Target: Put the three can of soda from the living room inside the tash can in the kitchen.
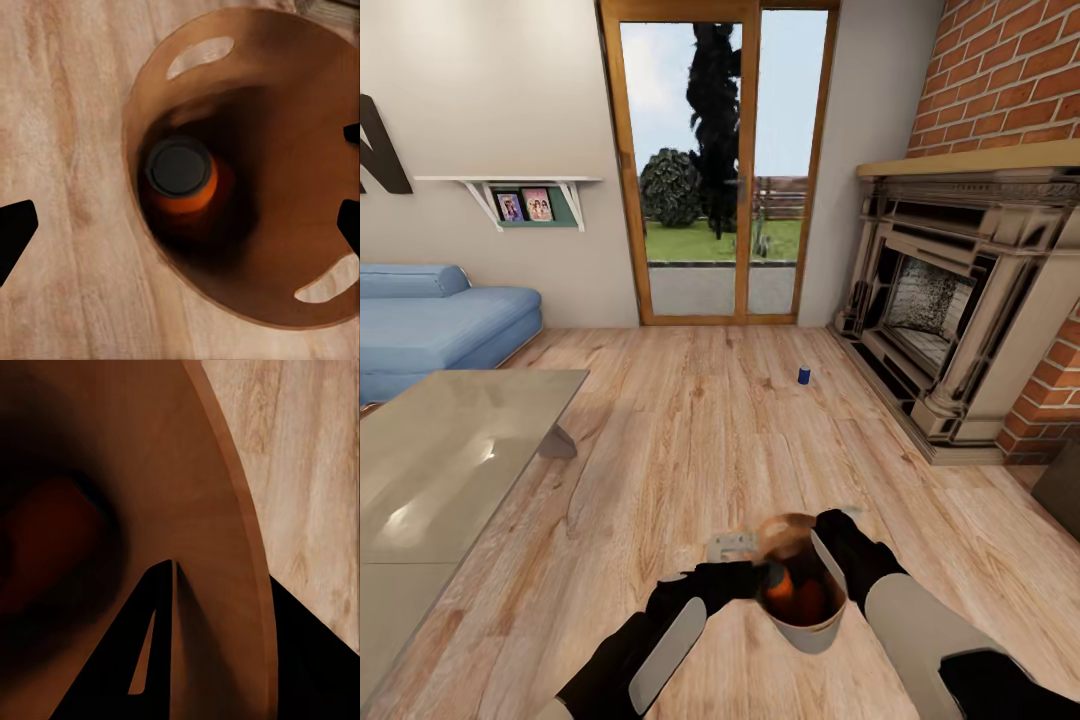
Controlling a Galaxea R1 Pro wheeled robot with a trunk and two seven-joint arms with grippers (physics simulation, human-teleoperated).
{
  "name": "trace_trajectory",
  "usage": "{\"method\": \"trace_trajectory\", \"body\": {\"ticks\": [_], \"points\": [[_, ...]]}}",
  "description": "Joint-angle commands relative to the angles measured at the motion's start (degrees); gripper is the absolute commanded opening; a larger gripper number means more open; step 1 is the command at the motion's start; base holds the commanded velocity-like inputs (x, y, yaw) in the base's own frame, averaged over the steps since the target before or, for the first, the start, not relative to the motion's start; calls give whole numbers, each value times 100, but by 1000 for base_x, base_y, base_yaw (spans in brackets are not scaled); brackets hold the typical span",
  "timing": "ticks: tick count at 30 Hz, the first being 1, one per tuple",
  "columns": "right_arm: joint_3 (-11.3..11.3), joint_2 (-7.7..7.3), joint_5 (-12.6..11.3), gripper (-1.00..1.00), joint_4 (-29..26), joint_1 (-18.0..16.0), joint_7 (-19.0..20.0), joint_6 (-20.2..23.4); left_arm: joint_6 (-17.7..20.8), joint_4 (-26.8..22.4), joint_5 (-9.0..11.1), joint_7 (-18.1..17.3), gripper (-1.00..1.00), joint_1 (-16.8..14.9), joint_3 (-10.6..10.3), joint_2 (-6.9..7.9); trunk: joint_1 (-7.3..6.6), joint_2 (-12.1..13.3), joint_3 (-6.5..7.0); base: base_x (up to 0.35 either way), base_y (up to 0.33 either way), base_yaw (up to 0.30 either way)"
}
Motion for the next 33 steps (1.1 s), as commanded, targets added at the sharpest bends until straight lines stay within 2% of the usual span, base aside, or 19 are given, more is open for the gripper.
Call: {"method": "trace_trajectory", "body": {"ticks": [1,3,4,6,7,9,11,14,17,18,19,20,23,24,26,27,29,31,33], "points": [[7,-48,7,-100,15,-5,23,-5,10,-61,1,0,100,1,-1,1,0,0,1,0,0,0],[5,-207,11,-100,101,-8,14,-10,56,-431,20,7,100,7,5,8,0,0,1,0,0,0],[5,-233,13,-100,124,-7,12,-10,86,-567,25,10,100,8,6,11,0,0,1,0,0,0],[11,-294,24,-100,243,-8,2,-16,362,-1255,40,17,100,14,19,29,0,0,1,0,0,0],[12,-303,29,-100,273,-9,1,-19,450,-1439,41,18,100,19,24,42,0,0,1,0,0,0],[15,-337,41,-100,341,-8,-6,-25,725,-1984,50,24,100,36,43,157,0,0,1,0,0,0],[16,-397,48,-100,358,-9,-7,-28,824,-2159,46,32,100,37,52,226,0,0,1,0,0,0],[10,-485,40,-100,335,-12,2,-32,882,-2098,39,55,100,35,66,266,0,0,1,0,0,0],[-13,-575,-3,-100,319,-78,62,-33,893,-1559,25,90,100,30,72,275,0,0,1,0,0,0],[-27,-624,-18,-100,313,-133,162,-35,874,-1069,18,92,100,19,73,277,0,0,1,0,0,0],[-32,-656,-23,-100,312,-156,248,-36,856,-789,15,92,100,5,75,277,0,0,1,0,0,0],[-43,-734,-28,-100,307,-196,470,-37,770,-242,12,89,100,-52,76,278,0,0,1,0,0,0],[-54,-937,-31,-100,299,-298,1169,-38,217,1099,11,51,100,-285,77,277,0,0,1,0,0,0],[-56,-968,-32,-100,298,-313,1296,-38,101,1380,13,45,100,-334,77,272,0,0,1,0,0,0],[-66,-1052,-32,-100,297,-352,1638,-43,-198,2312,43,-26,100,-582,81,268,0,0,1,0,0,0],[-91,-1064,-33,-100,296,-358,1685,-44,-238,2458,49,-65,100,-627,83,271,0,0,1,0,0,0],[-408,-1091,-30,-100,296,-371,1788,-40,-329,2808,61,-194,100,-736,86,272,0,0,1,0,0,0],[-710,-1097,-23,-100,296,-371,1809,-37,-343,2931,62,-239,100,-773,87,273,0,0,1,0,0,0],[-845,-1101,-20,-100,296,-373,1811,-38,-345,2989,63,-254,100,-787,87,275,0,0,1,0,0,0]]}}
